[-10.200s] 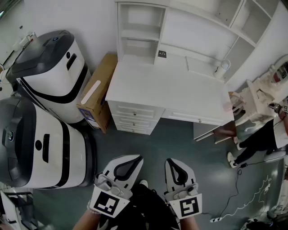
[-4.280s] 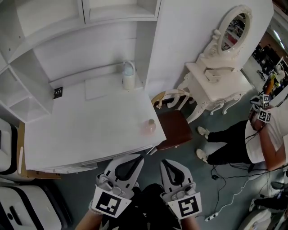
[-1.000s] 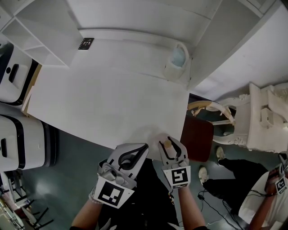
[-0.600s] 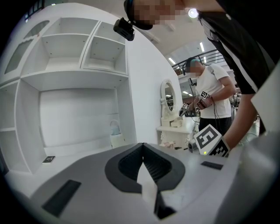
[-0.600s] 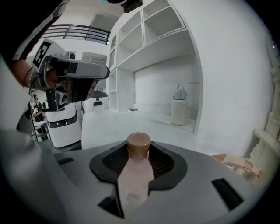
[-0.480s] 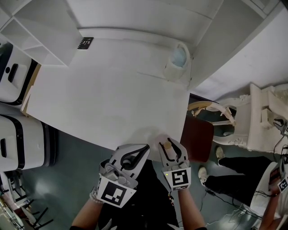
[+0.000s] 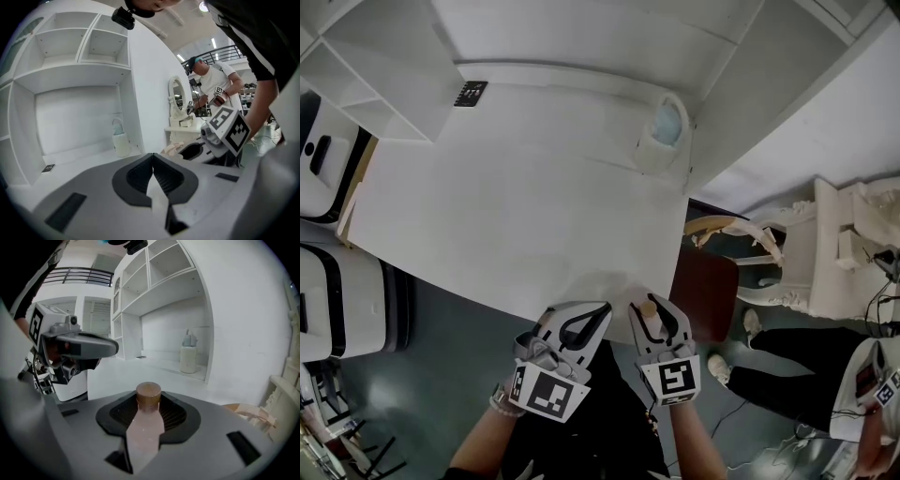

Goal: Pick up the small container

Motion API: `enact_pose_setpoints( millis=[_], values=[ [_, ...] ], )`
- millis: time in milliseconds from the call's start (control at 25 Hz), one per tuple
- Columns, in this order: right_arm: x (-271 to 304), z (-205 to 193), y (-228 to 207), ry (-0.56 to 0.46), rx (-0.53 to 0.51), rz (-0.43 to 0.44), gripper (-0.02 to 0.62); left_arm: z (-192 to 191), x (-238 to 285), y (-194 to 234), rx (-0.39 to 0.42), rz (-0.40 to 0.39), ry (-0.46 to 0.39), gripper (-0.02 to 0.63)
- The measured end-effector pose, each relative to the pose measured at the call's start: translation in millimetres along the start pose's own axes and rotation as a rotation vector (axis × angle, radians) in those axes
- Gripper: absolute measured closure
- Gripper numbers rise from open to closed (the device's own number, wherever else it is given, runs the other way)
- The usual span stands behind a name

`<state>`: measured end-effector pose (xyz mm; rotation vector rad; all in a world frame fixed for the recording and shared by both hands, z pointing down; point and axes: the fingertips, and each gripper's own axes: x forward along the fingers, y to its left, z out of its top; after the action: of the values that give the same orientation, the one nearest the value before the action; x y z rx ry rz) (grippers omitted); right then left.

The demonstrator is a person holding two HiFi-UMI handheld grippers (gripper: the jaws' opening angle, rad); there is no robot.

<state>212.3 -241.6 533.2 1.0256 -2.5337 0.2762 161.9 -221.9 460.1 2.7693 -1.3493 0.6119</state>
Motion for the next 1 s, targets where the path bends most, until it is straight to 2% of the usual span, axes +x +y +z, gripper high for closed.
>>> enact_pose_setpoints(
  millis=[120, 160, 320, 440, 520, 680, 800, 920, 1000],
  values=[
    [-1, 6, -5, -0.003, 0.025, -0.008, 0.451, -17, 11, -10, 0.047, -0.044, 0.055, 0.604],
    [-1, 7, -6, -0.003, 0.026, -0.010, 0.451, -23, 14, -14, 0.054, -0.060, 0.069, 0.569],
    [-3, 14, -9, -0.012, 0.034, -0.016, 0.451, -44, 26, -26, 0.078, -0.095, 0.109, 0.501],
    [-4, 19, -9, -0.015, 0.033, -0.017, 0.451, -56, 32, -31, 0.148, -0.087, 0.140, 0.485],
    [-5, 21, -9, -0.016, 0.033, -0.018, 0.451, -63, 37, -35, 0.181, -0.097, 0.157, 0.445],
    [-8, 20, -9, -0.006, 0.048, -0.026, 0.451, -74, 43, -48, 0.195, -0.148, 0.171, 0.357],
    [-9, 25, -6, -0.017, 0.043, -0.018, 0.451, -76, 47, -55, 0.203, -0.163, 0.150, 0.293],
    [-9, 29, -2, -0.017, 0.050, -0.013, 0.451, -82, 54, -60, 0.238, -0.169, 0.146, 0.276],
    [-10, 30, 2, -0.025, 0.045, 0.002, 0.451, -81, 57, -62, 0.227, -0.176, 0.151, 0.268]
  ],
)
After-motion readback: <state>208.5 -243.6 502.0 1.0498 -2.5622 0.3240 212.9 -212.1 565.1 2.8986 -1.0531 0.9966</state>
